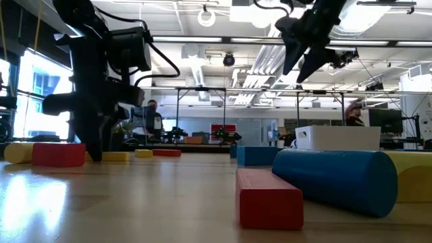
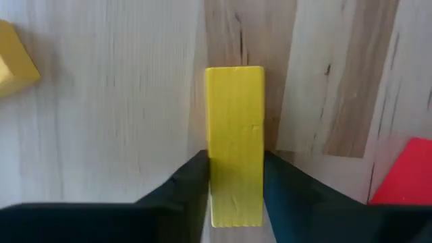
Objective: Sort & place blocks by color
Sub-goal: Put the yellow block into the bottom white bin
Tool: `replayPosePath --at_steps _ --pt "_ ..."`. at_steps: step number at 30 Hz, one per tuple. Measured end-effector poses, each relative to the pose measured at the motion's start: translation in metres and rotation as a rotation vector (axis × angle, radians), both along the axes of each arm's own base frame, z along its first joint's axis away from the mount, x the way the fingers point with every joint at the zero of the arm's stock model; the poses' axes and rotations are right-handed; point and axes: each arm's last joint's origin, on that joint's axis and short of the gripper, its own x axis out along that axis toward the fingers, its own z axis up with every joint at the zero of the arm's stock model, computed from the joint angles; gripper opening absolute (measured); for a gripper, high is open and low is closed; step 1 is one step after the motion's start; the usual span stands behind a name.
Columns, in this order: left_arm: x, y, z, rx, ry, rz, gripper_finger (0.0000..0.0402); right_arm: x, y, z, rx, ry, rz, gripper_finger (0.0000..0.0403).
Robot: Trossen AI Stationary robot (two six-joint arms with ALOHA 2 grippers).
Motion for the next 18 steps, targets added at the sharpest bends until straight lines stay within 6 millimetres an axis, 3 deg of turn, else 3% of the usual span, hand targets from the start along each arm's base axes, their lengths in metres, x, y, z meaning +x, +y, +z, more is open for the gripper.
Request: replayPosePath --at_steps 3,10,18 --pt "0.0 0.0 0.0 -0.003 0.0 -0.008 0.0068 0.003 0.013 0.0 0.014 -0.009 0.027 0.0229" --pt "0.0 -0.001 0.001 -0.005 -0.006 -0.002 0.0068 0.009 0.046 0.001 0.05 -0.041 0.091 0.0229" --pt "-0.006 -0.016 0.022 -0.094 -0.101 0.002 0.007 0.016 0.079 0.005 0.015 -0.118 0.184 0.0229"
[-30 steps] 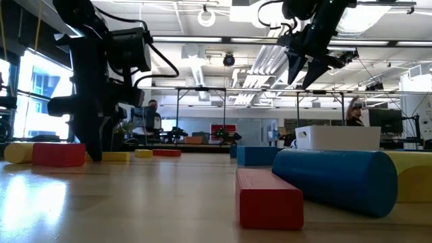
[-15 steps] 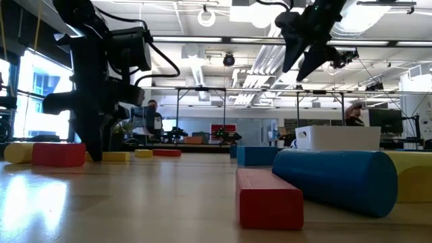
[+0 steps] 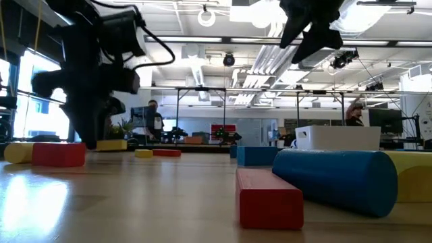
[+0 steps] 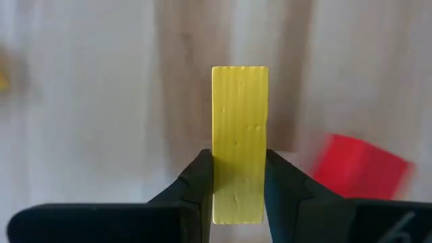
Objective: Sort & place blocks by color
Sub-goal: Put the yellow block into the bottom white bin
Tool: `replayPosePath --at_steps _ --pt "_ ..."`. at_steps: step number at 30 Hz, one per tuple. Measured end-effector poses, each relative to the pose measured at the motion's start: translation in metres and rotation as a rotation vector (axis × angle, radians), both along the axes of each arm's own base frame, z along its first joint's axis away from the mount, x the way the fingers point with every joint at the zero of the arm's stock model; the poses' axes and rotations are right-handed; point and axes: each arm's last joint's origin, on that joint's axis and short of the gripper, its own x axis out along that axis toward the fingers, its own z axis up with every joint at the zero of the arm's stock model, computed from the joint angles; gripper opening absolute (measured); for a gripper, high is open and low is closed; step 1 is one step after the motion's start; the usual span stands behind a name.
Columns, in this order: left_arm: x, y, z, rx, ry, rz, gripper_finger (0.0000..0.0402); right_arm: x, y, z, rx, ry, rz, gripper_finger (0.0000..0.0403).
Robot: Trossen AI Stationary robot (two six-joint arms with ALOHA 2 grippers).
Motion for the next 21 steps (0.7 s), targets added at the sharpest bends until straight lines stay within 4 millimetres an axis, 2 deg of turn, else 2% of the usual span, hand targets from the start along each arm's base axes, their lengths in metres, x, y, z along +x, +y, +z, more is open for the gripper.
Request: replayPosePath --at_steps 6,12,21 --pt "-0.008 -0.026 0.019 -0.042 -0.064 -0.037 0.0071 0.002 0.016 0.003 -0.034 -0.046 0.037 0.0229" --pt "-0.024 -0.054 0.036 -0.09 -0.093 -0.06 0.007 0.006 0.03 0.003 -0.029 -0.087 0.088 0.0229" --pt "-0.044 -0.093 0.05 -0.198 -0.11 -0.09 0.0071 0.012 0.036 -0.002 -0.026 -0.083 0.107 0.0229"
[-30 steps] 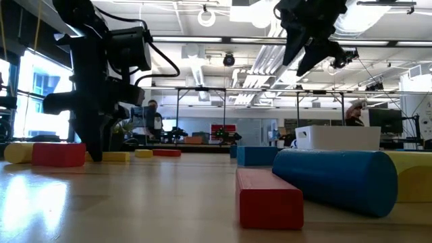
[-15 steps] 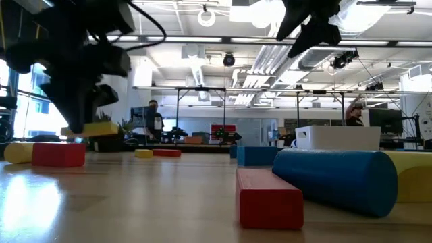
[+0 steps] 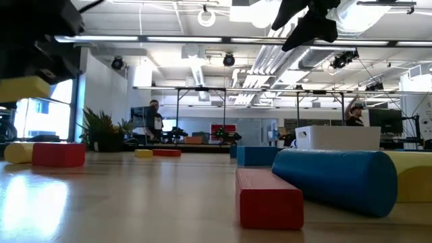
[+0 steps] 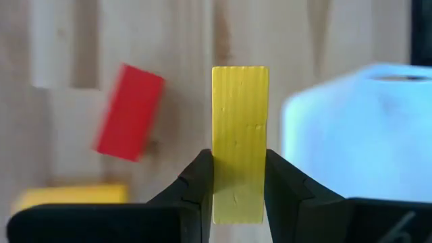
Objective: Sort & place blocks by color
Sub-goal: Put the yellow block into the bottom white bin
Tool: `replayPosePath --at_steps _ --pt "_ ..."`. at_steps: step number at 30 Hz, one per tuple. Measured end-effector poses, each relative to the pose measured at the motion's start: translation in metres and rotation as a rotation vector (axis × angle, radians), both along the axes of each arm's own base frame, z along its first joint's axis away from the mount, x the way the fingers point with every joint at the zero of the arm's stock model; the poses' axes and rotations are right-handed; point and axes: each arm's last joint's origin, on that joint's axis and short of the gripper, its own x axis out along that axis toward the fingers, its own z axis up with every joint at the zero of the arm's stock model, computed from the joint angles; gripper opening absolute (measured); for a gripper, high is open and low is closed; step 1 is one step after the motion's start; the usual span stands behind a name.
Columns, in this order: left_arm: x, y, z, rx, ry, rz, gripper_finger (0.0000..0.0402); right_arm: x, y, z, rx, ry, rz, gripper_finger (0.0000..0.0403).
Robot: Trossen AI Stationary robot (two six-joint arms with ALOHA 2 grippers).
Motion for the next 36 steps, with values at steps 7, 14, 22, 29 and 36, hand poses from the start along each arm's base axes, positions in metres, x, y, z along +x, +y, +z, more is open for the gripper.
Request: replayPosePath --at_steps 7,14,22,29,36 --pt "-0.013 -0.029 -0.001 -0.088 0.069 -0.064 0.0071 -0.001 -0.001 -0.001 -0.003 0.011 -0.001 0.0229" --pt "-0.025 -0.053 0.0 -0.134 0.079 -0.106 0.0071 -0.002 -0.001 -0.001 -0.022 0.02 -0.015 0.0229" --pt "-0.035 -0.07 -0.003 -0.17 0.128 -0.086 0.0077 -0.002 -0.002 -0.001 -0.047 0.02 -0.034 0.0229" --pt "-0.032 -0.082 -0.015 -0.149 0.166 -0.095 0.0093 -0.002 -0.003 -0.001 -0.062 0.017 -0.047 0.0229" --pt "-0.029 -0.086 -0.02 -0.161 0.182 -0.061 0.0116 -0.004 -0.002 -0.003 -0.023 0.05 -0.01 0.0229"
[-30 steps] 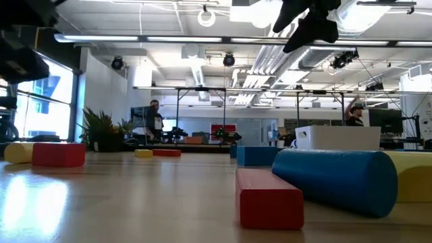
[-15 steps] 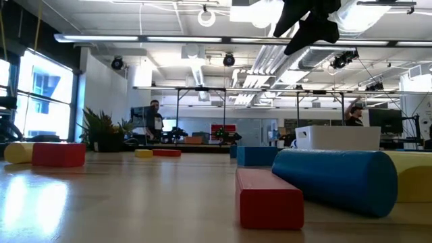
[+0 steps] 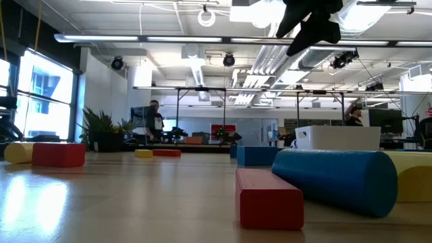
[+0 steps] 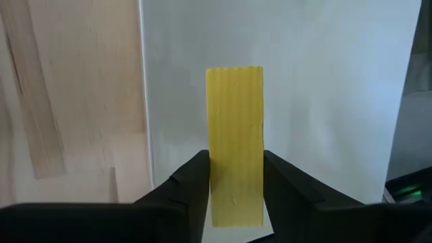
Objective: Sort & place blocks by color
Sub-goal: Put the yellow block into the bottom white bin, then put the red block into the transparent bin
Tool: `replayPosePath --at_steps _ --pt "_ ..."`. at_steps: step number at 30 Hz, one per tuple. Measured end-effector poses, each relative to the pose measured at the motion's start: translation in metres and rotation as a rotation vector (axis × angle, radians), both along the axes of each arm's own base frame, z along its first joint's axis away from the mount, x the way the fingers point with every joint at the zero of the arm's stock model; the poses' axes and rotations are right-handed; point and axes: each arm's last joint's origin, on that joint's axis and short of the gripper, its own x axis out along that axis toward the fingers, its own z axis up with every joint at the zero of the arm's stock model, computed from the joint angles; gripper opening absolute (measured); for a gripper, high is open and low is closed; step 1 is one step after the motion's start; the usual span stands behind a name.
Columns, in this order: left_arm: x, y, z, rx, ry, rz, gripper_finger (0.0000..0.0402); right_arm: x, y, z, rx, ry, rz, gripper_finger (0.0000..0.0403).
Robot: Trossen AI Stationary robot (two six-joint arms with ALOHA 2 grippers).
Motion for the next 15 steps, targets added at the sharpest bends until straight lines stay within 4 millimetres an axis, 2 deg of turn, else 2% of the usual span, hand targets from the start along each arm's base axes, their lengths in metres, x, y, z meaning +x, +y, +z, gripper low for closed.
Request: replayPosePath --at_steps 6,15 --pt "0.0 0.0 0.0 -0.002 0.003 0.008 0.0138 -0.008 0.001 -0.006 0.047 0.109 0.043 0.0229" --pt "0.0 0.0 0.0 -0.004 0.008 0.019 0.0175 -0.02 -0.002 -0.012 0.067 0.243 -0.051 0.0229"
